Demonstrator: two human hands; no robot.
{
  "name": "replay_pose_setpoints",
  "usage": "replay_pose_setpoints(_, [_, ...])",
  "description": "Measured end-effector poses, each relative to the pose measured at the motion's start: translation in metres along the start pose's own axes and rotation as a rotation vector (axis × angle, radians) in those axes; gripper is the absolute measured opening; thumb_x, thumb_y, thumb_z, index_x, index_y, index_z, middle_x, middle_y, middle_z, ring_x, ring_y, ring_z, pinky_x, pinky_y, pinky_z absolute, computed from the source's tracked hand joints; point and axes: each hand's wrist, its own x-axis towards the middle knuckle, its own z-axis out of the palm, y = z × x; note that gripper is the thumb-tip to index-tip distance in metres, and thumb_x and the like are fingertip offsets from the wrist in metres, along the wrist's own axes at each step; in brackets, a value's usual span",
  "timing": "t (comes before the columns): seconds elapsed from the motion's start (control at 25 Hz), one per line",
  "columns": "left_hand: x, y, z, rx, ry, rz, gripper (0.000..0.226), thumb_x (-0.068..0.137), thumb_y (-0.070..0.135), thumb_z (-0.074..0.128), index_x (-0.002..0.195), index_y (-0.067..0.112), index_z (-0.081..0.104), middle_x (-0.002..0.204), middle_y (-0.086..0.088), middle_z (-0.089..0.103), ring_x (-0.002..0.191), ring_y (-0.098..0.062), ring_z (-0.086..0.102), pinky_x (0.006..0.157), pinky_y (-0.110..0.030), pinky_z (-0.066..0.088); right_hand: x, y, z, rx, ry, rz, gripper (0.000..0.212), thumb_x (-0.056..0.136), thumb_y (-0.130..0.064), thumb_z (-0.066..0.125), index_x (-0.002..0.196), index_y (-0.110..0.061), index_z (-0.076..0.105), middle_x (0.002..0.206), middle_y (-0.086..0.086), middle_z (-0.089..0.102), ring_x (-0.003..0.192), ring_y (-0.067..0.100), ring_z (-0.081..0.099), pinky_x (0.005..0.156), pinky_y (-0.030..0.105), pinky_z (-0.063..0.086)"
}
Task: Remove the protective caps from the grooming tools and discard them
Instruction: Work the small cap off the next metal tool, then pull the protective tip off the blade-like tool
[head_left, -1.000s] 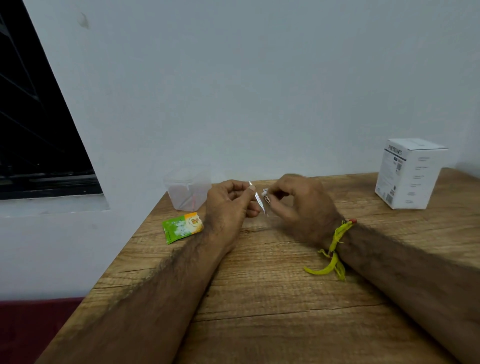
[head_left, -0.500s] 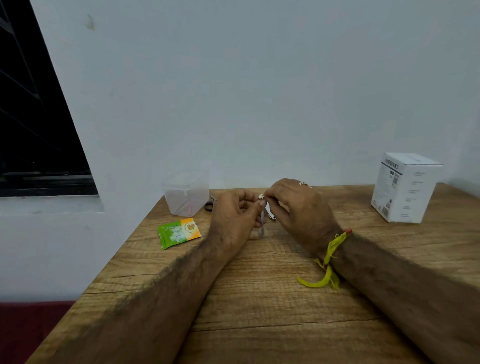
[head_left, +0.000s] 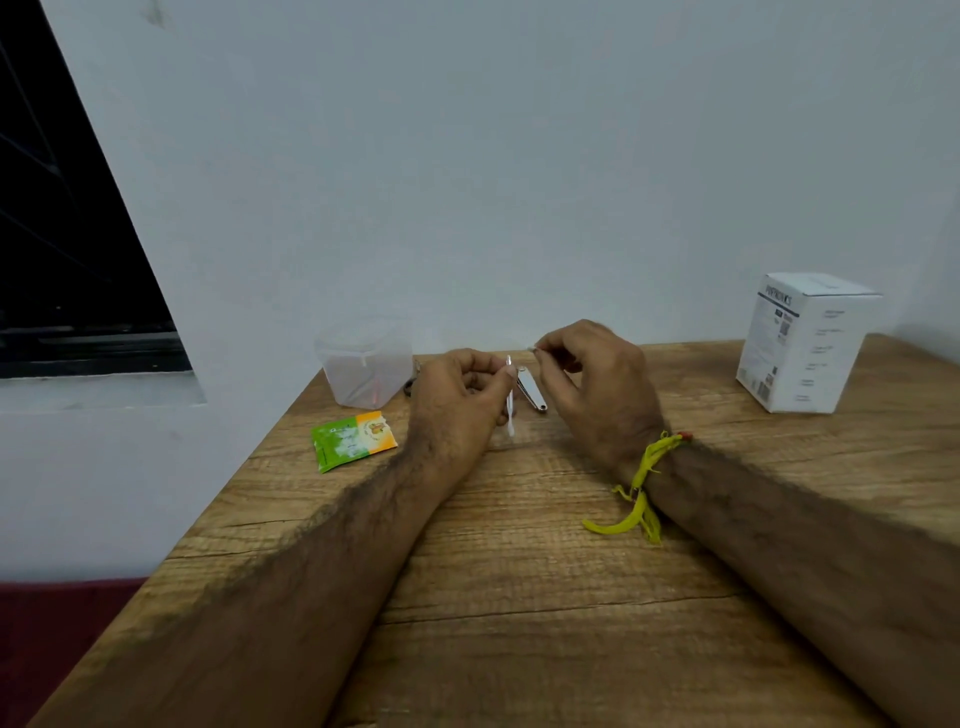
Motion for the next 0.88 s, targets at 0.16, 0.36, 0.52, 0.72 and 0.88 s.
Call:
replay_pose_setpoints(0.16, [-0.003, 0.008, -0.001, 0.078, 0.042, 0.011, 0.005, 0.084, 0.015, 0.074, 0.088, 0.015, 0.073, 0.067, -0.003, 0.072, 0.066, -0.020, 0.072, 0.071, -0.043, 0.063, -0.001, 0.000, 0.002, -0.023, -0.054, -0.029, 0.002, 0.091, -0.013, 0.067, 0.090, -0.012, 0.069, 0.084, 0.001, 0.065, 0.077, 0.018, 0.060, 0.071, 0.040, 0.053])
replay_pose_setpoints(0.36, [0.021, 0.030, -0.030, 0.256, 0.239, 0.088, 0.013, 0.089, 0.012, 0.068, 0.096, 0.020, 0.077, 0.082, 0.002, 0.076, 0.074, -0.013, 0.073, 0.074, -0.028, 0.062, 0.001, 0.000, 0.006, -0.043, -0.151, -0.064, 0.004, 0.092, -0.017, 0.065, 0.091, -0.014, 0.067, 0.087, 0.000, 0.064, 0.080, 0.021, 0.061, 0.072, 0.041, 0.053])
replay_pose_setpoints(0.52, [0.049, 0.040, -0.070, 0.574, 0.340, 0.140, 0.016, 0.090, 0.010, 0.066, 0.101, 0.013, 0.077, 0.097, -0.003, 0.076, 0.093, -0.019, 0.073, 0.089, -0.024, 0.054, 0.004, 0.004, 0.006, -0.064, -0.187, -0.026, 0.007, 0.094, -0.017, 0.063, 0.092, -0.013, 0.067, 0.090, 0.001, 0.065, 0.083, 0.021, 0.062, 0.076, 0.041, 0.053])
replay_pose_setpoints(0.72, [0.076, 0.039, -0.082, 0.835, 0.332, -0.049, 0.025, 0.081, 0.011, 0.074, 0.106, 0.015, 0.075, 0.107, -0.005, 0.074, 0.102, -0.024, 0.069, 0.080, -0.029, 0.054, 0.007, 0.009, 0.006, -0.110, -0.197, 0.034, 0.008, 0.095, -0.018, 0.063, 0.093, -0.011, 0.068, 0.092, 0.003, 0.066, 0.086, 0.024, 0.062, 0.077, 0.038, 0.050])
replay_pose_setpoints(0.88, [0.089, 0.041, -0.081, 0.996, 0.313, -0.212, 0.035, 0.078, 0.012, 0.071, 0.112, 0.010, 0.066, 0.115, -0.008, 0.069, 0.104, -0.029, 0.067, 0.093, -0.039, 0.052, 0.007, 0.011, 0.005, -0.106, -0.209, 0.030, 0.008, 0.094, -0.018, 0.063, 0.093, -0.011, 0.068, 0.091, 0.003, 0.066, 0.085, 0.022, 0.061, 0.076, 0.037, 0.049])
